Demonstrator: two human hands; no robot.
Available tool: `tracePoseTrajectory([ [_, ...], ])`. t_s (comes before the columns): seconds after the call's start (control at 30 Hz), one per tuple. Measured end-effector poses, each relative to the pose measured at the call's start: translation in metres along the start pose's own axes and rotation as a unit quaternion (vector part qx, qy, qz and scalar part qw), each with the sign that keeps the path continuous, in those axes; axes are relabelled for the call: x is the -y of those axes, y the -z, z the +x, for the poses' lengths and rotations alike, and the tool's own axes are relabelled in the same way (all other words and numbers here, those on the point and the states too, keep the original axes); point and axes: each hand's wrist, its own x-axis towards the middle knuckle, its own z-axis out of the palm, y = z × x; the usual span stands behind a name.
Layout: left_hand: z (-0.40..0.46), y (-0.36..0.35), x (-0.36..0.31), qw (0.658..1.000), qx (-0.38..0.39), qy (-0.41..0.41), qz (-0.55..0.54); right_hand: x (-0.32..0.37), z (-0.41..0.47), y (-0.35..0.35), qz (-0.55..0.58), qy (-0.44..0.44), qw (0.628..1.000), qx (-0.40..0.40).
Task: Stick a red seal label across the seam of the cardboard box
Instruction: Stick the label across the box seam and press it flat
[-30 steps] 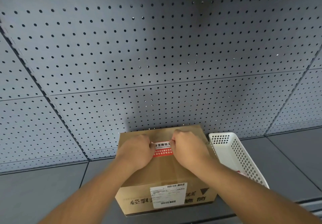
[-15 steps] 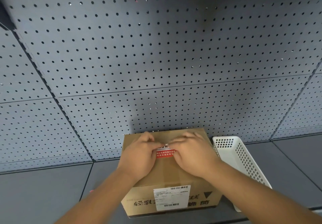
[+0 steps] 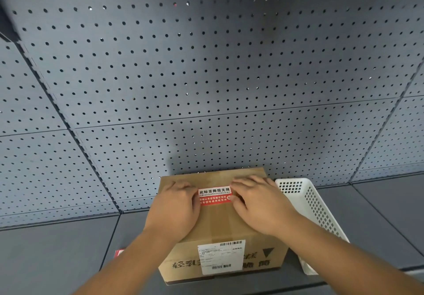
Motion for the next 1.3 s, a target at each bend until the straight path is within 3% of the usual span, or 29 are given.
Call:
tracePoseTrajectory([
  [0.1,-0.007,0.004,-0.006,0.997,0.052,-0.04,-0.031,0.008,-0.003,0.004,0.017,0.053,0.998,0.043],
  [0.23,-0.024,0.012,-0.007,0.976,0.195,-0.09,-0.028,0.005,-0.011,0.002,0.02,0.084,0.99,0.113],
  [0.4,-0.022,0.018,0.01,0.966,0.231,-0.12,-0.008,-0.007,-0.014,-0.001,-0.006,0.104,0.988,0.111],
  [0.63,-0.038,0.01,0.02,0.981,0.147,-0.118,-0.048,-0.013,-0.022,0.0,-0.019,0.096,0.994,0.054],
  [0.8,-0.043,0.01,0.019,0.987,0.092,-0.123,-0.034,-0.015,-0.027,-0.01,-0.044,0.095,0.994,-0.038],
  [0.93,-0.04,0.018,0.009,0.981,0.121,-0.151,-0.011,-0.007,-0.028,-0.008,-0.026,0.096,0.995,-0.032],
  [1.1,-0.041,0.014,-0.002,0.976,0.145,-0.164,-0.012,0.011,-0.024,-0.006,0.016,0.103,0.994,0.045],
  [1.3,-0.043,0.005,0.003,0.983,0.108,-0.14,-0.05,0.001,-0.029,-0.011,-0.001,0.075,0.997,-0.009],
])
